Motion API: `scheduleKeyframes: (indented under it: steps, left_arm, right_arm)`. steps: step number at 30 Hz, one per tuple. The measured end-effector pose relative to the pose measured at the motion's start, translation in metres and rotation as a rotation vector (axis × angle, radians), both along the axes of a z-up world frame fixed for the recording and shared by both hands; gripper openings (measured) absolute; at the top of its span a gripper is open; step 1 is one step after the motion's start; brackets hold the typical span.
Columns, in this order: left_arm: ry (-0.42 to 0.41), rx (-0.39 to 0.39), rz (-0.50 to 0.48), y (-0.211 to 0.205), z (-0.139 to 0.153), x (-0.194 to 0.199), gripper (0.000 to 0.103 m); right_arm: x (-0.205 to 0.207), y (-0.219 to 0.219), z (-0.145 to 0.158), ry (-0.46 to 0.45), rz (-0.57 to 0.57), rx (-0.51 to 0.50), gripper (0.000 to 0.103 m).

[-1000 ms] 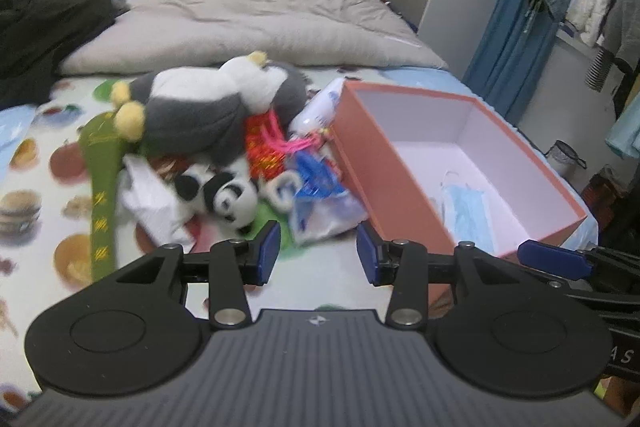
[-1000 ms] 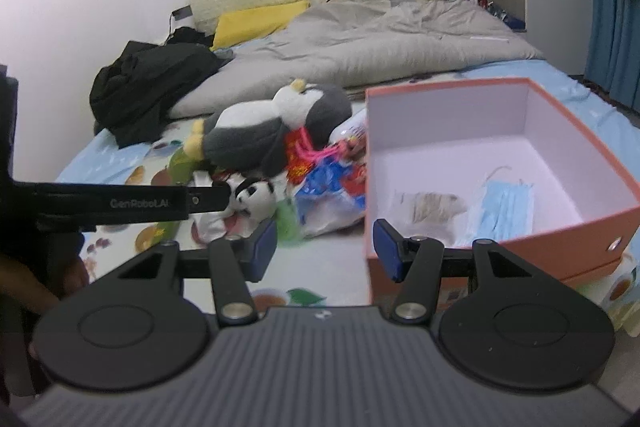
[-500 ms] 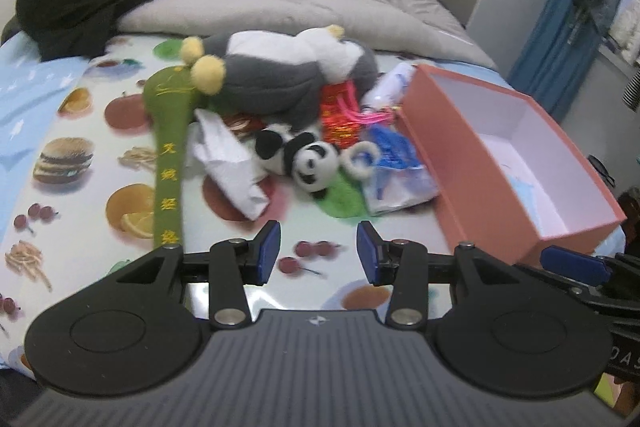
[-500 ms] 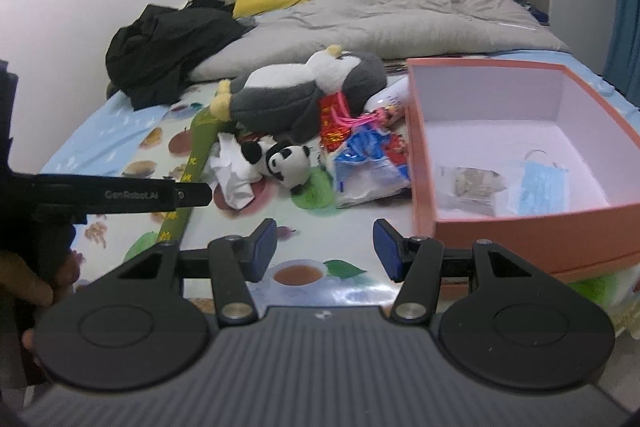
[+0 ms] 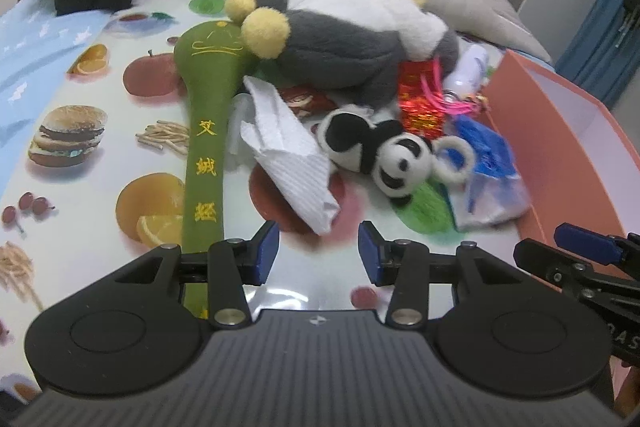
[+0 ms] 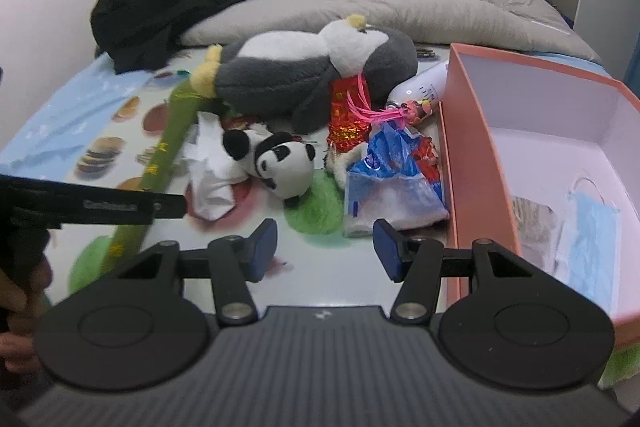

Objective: Organize soft objects
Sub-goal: 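Withdraw the right gripper from the box back toward the pile, then grasp the white tissue with the left gripper while the right grasps the blue bag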

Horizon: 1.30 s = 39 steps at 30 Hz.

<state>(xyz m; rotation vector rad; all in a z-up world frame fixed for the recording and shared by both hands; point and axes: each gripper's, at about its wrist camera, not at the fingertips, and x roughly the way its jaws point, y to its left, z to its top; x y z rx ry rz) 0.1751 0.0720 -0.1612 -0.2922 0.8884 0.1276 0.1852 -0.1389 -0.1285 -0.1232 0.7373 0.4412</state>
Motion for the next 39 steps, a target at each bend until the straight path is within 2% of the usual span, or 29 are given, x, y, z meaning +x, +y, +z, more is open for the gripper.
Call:
scheduleKeyframes:
  steps: [12,16,18,19,20,21,23,25,27,39]
  left_arm:
    - [0.034,-0.024,0.057,0.015,-0.034,0.053,0.050]
    - [0.040,-0.021,0.058,0.016,-0.042,0.062,0.049]
    - [0.040,-0.025,0.065,0.017,-0.045,0.064,0.045]
    - [0.042,-0.026,0.067,0.018,-0.047,0.065,0.037]
    - [0.046,-0.027,0.068,0.019,-0.048,0.066,0.033]
    - [0.047,-0.032,0.070,0.020,-0.048,0.066,0.027]
    - [0.041,-0.036,0.073,0.021,-0.048,0.064,0.018]
    - [0.030,-0.034,0.072,0.021,-0.045,0.061,0.010]
    - [0.016,-0.031,0.071,0.021,-0.040,0.058,0.008]
    - [-0.040,-0.068,0.056,0.010,-0.012,0.014,0.007]
  right_arm:
    - [0.063,0.025,-0.022,-0.072,-0.015,-0.175,0.055]
    - [0.079,0.029,-0.037,-0.053,-0.009,-0.224,0.055]
    - [0.082,0.030,-0.041,-0.046,0.000,-0.232,0.052]
    - [0.083,0.031,-0.043,-0.044,0.006,-0.239,0.046]
    - [0.084,0.032,-0.044,-0.041,0.008,-0.240,0.038]
    - [0.084,0.032,-0.045,-0.037,0.010,-0.238,0.035]
    - [0.083,0.032,-0.044,-0.039,0.006,-0.244,0.014]
    - [0.081,0.030,-0.040,-0.047,-0.001,-0.237,0.012]
    - [0.079,0.028,-0.035,-0.053,0.001,-0.226,0.010]
    - [0.036,0.019,-0.009,-0.092,-0.002,-0.209,0.008]
